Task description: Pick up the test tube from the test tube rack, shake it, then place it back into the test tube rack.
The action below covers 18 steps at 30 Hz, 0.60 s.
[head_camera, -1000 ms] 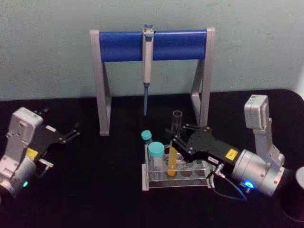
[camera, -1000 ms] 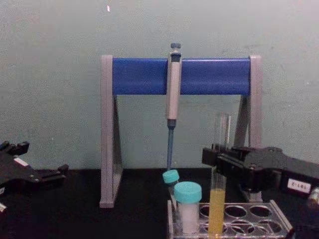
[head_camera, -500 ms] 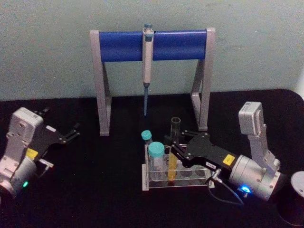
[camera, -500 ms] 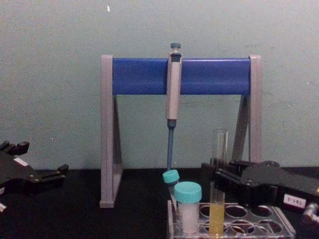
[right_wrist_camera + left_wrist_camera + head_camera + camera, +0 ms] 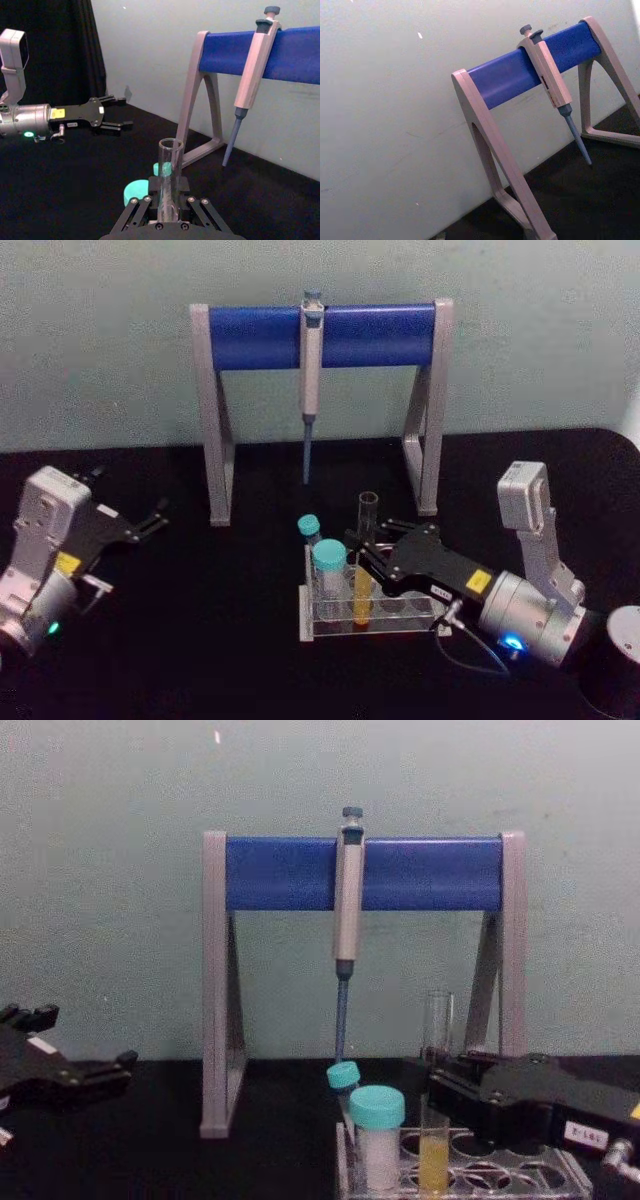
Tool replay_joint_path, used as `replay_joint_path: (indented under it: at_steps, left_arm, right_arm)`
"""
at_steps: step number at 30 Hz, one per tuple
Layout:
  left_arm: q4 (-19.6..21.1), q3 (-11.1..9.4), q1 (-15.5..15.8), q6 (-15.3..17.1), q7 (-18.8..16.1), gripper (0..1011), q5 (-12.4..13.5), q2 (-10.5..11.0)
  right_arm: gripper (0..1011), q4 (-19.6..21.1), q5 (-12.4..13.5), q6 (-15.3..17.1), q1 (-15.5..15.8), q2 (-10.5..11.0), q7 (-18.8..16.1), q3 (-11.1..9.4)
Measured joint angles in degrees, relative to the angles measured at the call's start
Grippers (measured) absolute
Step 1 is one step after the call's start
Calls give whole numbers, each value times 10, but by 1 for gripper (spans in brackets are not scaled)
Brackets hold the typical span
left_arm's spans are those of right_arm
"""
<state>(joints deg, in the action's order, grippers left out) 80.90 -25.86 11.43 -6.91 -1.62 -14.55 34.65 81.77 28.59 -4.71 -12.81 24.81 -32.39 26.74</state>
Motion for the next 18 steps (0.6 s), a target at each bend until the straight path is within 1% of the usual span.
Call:
replay_joint_path:
  at_steps: [12,15,18]
  left_arm:
    - [0,0,0,0,0,1001,0,0]
    - [0,0,0,0,0,1001,0,0]
    - [0,0,0,0,0,1001,0,0]
  right_arm:
    - [235,0,-1,-1,0,0,1,-1]
    - [295,0,-2,0,0,0,1,0]
    - [392,0,-2,1,0,0,1,0]
